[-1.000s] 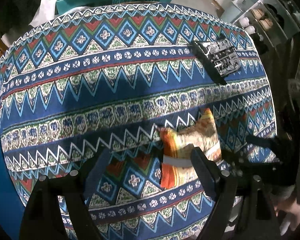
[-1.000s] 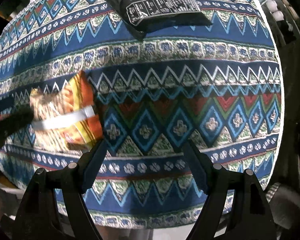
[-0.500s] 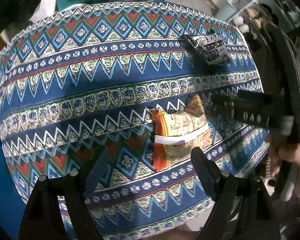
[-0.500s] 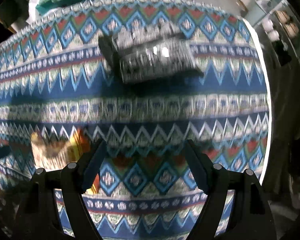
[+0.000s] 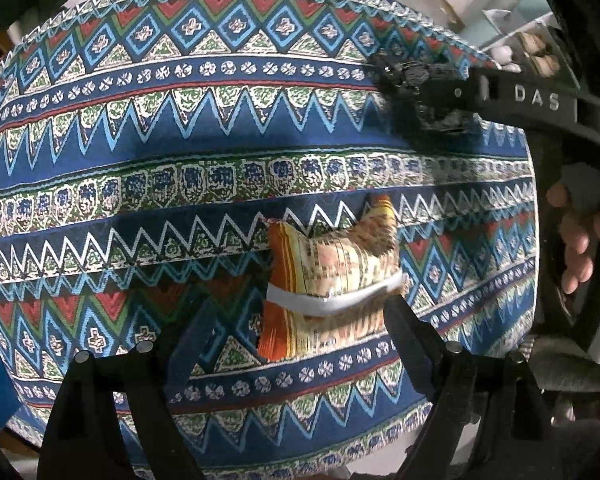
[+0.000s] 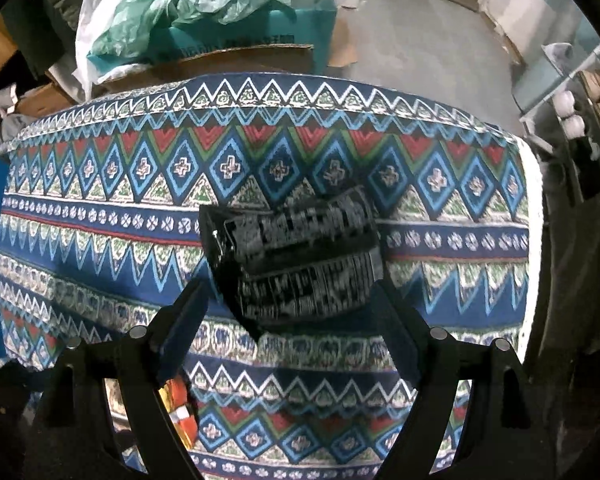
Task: Organize snacks
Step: 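Grasp the orange chip bag with the left tool while the right tool grasps the black packet, then lift both held packets and carry them over the cardboard box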
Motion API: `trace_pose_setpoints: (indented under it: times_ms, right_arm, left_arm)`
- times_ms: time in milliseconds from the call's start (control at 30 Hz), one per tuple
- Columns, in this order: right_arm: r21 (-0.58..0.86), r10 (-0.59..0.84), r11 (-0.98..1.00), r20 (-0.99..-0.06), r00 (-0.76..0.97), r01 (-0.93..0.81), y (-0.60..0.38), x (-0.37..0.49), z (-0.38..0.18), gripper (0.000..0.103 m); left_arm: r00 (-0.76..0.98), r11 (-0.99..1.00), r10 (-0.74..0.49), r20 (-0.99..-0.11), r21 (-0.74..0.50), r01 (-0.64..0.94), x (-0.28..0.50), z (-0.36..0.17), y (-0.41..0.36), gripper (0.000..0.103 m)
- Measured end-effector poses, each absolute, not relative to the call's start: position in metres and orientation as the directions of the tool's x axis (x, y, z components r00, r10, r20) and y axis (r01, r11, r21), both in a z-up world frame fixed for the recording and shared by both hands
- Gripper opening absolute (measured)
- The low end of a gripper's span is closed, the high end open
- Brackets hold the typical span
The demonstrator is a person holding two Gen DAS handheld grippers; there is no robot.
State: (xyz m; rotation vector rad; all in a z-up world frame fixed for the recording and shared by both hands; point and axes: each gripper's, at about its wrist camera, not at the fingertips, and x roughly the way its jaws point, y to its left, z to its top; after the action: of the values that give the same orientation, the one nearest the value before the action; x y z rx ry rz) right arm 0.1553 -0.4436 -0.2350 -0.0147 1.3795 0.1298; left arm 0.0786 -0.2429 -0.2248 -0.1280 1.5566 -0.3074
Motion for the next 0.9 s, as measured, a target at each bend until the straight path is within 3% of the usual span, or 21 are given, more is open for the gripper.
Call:
trace_pose_setpoints:
  times_ms: [233, 433, 600, 900]
  right_arm:
    - [0.019, 0.039, 0.992, -0.985, 0.165, -0.121, -0.452, 0.189, -0.229, 0.081]
    - [0.015, 0.031, 0.994, -0.988, 0.149, -0.110, -0.453, 0.199, -0.248, 0.084]
    - [0.031, 0.044, 0.996, -0.988, 0.147, -0.086, -0.457, 0.201, -0.252, 0.084]
    - [0.046, 0.060, 0.992, -0.991, 0.117, -0.115, -0.445, 0.188, -0.255, 0.079]
  left_arm:
    - [-0.022, 0.963, -0.258, -0.966, -0.259, 0.075, 0.080, -0.239, -0.262, 0.091]
    - [0.004, 0.965, -0.223, -0.975, -0.220, 0.141, 0.078, -0.243, -0.286, 0.093]
    - [0.034, 0.957, -0.263, -0.964, -0.256, 0.136, 0.084, -0.237, -0.287, 0.063]
    - [0.045, 0.953, -0.291, -0.956, -0.286, 0.101, 0.093, -0.234, -0.262, 0.057]
